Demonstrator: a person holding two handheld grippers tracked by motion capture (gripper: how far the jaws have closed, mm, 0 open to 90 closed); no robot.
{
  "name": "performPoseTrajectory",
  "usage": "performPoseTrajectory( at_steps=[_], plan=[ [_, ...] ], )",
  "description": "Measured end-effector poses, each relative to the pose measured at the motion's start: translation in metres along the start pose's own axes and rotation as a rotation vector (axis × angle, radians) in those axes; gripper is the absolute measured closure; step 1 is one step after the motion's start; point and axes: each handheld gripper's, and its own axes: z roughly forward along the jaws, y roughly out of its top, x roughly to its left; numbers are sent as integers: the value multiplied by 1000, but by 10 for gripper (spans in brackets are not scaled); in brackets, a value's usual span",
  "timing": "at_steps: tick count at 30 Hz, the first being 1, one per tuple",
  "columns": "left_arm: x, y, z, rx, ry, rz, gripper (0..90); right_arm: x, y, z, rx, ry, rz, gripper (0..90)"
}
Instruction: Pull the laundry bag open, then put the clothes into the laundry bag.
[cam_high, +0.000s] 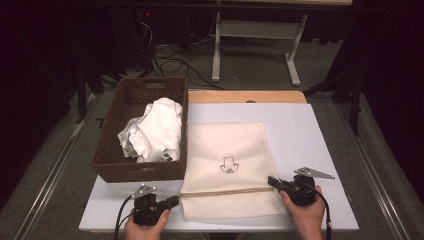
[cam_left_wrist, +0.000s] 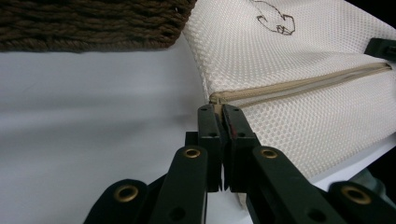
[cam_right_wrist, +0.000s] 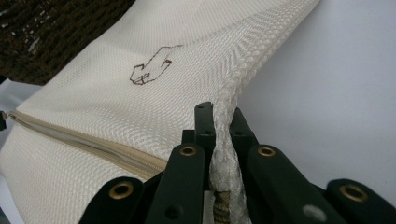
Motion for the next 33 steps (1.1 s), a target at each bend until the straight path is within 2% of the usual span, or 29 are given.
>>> performPoseTrajectory(
  at_steps=[3,5,6,7,8,9,10,12,14,16,18,20,21,23,25,27,29,30,33],
  plan=[
    [-1,-2,1,-12,4,10,871,-1,-1,0,12,-5,-2,875],
    [-1,-3,4,1,-3,17,871,-2,-3,1,21,-5,8,875],
    [-1,-4,5,-19,4,35,869,-3,-4,2,25,-15,15,874],
    [-3,-5,5,-27,31,57,868,-6,-5,3,30,8,23,864],
    [-4,-6,5,-33,32,65,864,-9,-6,5,37,48,40,829],
    [-4,-6,5,-40,20,66,847,-11,-8,6,42,62,48,740],
    [-5,-5,4,-49,16,65,763,-14,-10,7,47,71,57,642],
    [-6,-2,3,-43,19,70,532,-16,-10,7,36,77,60,428],
    [-5,1,1,-39,8,67,349,-14,-7,2,12,27,33,259],
    [-4,3,-1,-47,23,67,179,-8,-2,-2,10,-17,8,113],
    [-1,4,-6,-58,4,72,101,-4,2,-5,6,-36,-18,3],
    [1,5,-10,-67,-20,86,26,-1,3,-7,6,-5,-45,0],
    [2,6,-12,-76,-39,96,19,1,4,-8,2,6,-57,0],
    [1,7,-15,-87,-29,112,1,7,5,-8,12,24,-109,0],
    [1,8,-15,-90,-27,115,1,14,6,-7,23,26,-138,0],
    [1,9,-15,-87,-32,111,1,21,8,-4,30,50,-165,0],
    [1,10,-13,-72,-18,121,1,29,10,0,35,72,-188,0],
    [1,12,-12,-68,-12,128,1,35,13,3,48,93,-213,0],
    [2,17,-14,-81,-4,142,1,48,22,12,69,120,-283,0]
  ],
)
